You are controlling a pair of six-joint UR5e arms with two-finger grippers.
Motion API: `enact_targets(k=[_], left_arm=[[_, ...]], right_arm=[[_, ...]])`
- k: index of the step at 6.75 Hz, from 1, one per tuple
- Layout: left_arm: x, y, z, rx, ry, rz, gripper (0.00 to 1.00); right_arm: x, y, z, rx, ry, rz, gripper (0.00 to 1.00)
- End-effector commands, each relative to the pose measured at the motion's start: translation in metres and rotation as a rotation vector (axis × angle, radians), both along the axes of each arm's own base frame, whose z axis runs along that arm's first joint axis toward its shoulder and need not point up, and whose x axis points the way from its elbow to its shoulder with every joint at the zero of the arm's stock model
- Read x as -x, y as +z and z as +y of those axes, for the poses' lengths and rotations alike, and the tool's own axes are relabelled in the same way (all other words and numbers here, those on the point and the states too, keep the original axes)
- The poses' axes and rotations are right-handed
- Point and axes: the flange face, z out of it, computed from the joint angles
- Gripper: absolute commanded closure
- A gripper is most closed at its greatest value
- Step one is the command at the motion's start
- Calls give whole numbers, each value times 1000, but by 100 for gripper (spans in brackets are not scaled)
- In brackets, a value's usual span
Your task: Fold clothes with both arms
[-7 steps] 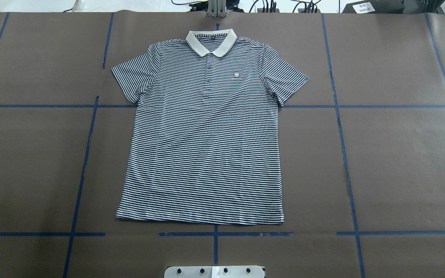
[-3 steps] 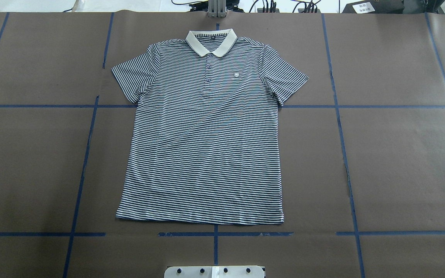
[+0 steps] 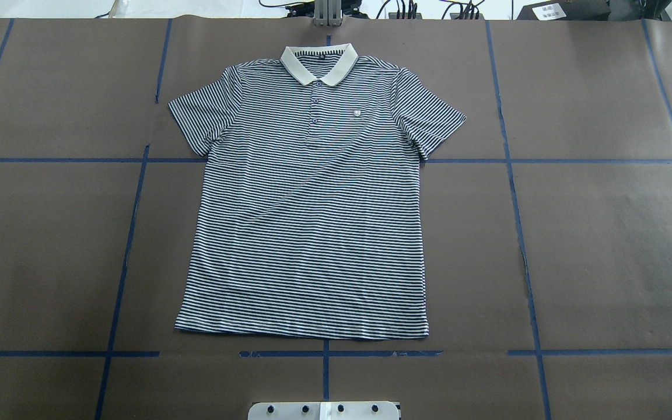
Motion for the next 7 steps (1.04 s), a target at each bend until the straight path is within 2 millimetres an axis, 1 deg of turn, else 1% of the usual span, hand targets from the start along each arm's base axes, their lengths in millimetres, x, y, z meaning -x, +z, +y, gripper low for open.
enact_targets(k=[1, 2, 3, 4, 5, 6, 7], left_arm=[[-16, -14, -8, -86, 35, 26, 0], [-18, -31, -23, -135, 35, 27, 0], [-21, -28, -24, -133, 39, 15, 0], [-23, -25, -25, -132, 45, 8, 0], [-23, -25, -24, -128, 43, 16, 0], [-23, -28, -23, -133, 43, 19, 0], [-23, -29, -23, -133, 44, 23, 0]], right_arm=[[103, -68, -68, 41, 55, -30, 0], [140, -65, -80, 16, 85, -63, 0], [192, -78, -82, -65, 152, -45, 0], [252, -86, -69, -93, 206, 2, 0], [278, -94, -63, -89, 208, 8, 1], [298, -93, -59, -86, 186, 15, 2], [310, -100, -74, -84, 191, 27, 4]])
